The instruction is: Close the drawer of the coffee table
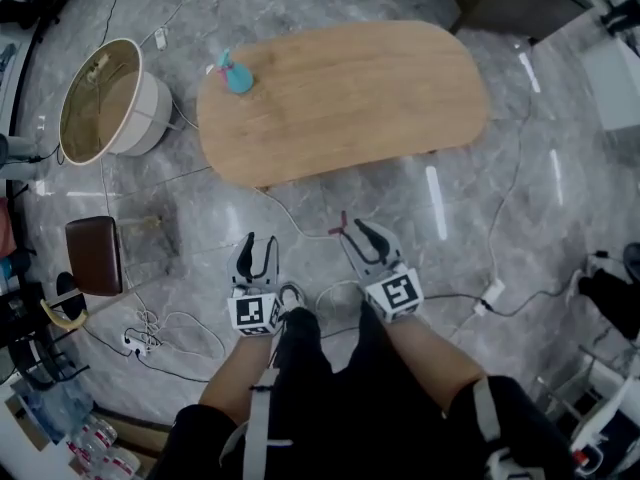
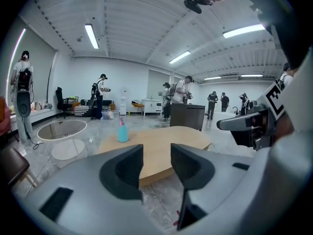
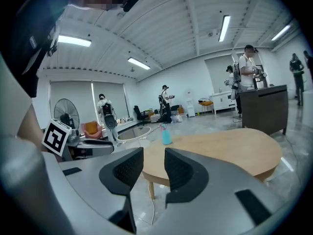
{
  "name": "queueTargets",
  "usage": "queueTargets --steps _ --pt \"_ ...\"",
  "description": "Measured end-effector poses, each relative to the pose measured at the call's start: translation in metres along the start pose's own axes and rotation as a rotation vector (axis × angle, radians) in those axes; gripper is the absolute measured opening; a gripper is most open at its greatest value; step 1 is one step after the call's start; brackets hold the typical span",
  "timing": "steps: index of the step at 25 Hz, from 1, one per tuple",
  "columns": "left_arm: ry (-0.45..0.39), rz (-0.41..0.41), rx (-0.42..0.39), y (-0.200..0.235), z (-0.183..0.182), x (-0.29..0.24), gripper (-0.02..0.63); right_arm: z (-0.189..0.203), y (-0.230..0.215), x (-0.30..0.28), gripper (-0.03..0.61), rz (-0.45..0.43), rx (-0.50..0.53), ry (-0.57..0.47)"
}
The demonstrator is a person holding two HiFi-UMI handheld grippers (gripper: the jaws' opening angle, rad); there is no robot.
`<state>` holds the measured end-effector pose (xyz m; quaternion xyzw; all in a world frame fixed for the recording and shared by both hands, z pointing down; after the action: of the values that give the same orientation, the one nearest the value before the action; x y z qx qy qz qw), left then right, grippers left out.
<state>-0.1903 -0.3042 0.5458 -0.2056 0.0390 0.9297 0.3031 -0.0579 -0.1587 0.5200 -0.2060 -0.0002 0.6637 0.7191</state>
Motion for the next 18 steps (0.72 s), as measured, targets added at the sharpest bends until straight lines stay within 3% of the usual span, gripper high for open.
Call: queueTargets --steps 11,18 --pt "-0.076 0.095 -0.043 -0.062 -0.124 0.056 0.166 -0.126 0.007 0.076 0.129 0.009 0.083 -0.115" --pt "-0.123 0.103 -0.001 -0.084 -0.192 0.084 0.166 -0.188 0.027 0.132 0.129 -0.008 0.144 -0.174"
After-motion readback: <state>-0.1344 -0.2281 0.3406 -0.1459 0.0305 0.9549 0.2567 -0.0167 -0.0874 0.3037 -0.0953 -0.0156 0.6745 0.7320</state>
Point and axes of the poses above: the fingertips, and each gripper's own axes: x backward along the fingers, y to its left, z out of its underside, the point moved 2 cm from there along x, backward along the fingers, and after that the axes turned 15 degrees about -z, right-handed, at the moved point
